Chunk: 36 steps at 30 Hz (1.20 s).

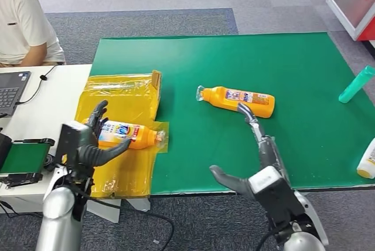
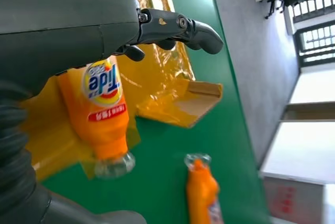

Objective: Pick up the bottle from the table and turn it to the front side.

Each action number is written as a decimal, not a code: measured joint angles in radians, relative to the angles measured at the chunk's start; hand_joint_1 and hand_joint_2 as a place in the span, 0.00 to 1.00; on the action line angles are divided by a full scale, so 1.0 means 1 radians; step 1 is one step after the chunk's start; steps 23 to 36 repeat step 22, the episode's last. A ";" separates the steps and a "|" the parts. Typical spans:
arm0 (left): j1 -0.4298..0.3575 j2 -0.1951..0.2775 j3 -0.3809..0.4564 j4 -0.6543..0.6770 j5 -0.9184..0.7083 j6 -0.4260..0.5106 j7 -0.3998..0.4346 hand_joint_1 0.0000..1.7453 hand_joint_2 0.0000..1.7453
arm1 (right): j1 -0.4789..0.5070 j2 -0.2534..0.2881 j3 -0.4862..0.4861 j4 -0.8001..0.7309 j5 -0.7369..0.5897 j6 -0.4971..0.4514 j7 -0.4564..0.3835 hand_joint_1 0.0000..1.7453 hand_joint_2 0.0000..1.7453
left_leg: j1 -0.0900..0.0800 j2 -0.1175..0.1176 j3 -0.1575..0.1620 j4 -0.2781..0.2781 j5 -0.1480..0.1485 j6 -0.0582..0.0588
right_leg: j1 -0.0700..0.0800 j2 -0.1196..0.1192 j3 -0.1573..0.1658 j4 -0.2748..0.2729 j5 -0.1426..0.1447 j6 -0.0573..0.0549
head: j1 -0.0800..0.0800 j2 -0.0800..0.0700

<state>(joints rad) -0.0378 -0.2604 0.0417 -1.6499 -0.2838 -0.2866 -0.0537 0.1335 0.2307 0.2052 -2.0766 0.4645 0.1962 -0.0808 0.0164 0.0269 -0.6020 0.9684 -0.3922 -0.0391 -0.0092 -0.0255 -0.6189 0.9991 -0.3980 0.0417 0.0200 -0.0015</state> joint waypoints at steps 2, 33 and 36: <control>0.050 0.003 0.008 -0.044 0.098 -0.008 0.006 0.00 1.00 | -0.012 0.001 0.012 0.054 0.003 -0.007 0.014 0.00 1.00 | 0.000 0.000 0.000 0.000 0.000 0.000 | 0.000 -0.001 0.000 0.000 -0.001 0.001 | 0.000 0.000; 0.204 -0.005 0.019 -0.182 0.204 -0.051 0.042 0.00 1.00 | -0.084 0.003 0.043 0.309 -0.022 -0.057 0.086 0.00 1.00 | 0.000 -0.001 -0.001 0.000 0.000 0.001 | 0.000 -0.001 -0.001 0.000 -0.001 0.001 | 0.000 0.000; 0.204 -0.005 0.019 -0.182 0.204 -0.051 0.042 0.00 1.00 | -0.084 0.003 0.043 0.309 -0.022 -0.057 0.086 0.00 1.00 | 0.000 -0.001 -0.001 0.000 0.000 0.001 | 0.000 -0.001 -0.001 0.000 -0.001 0.001 | 0.000 0.000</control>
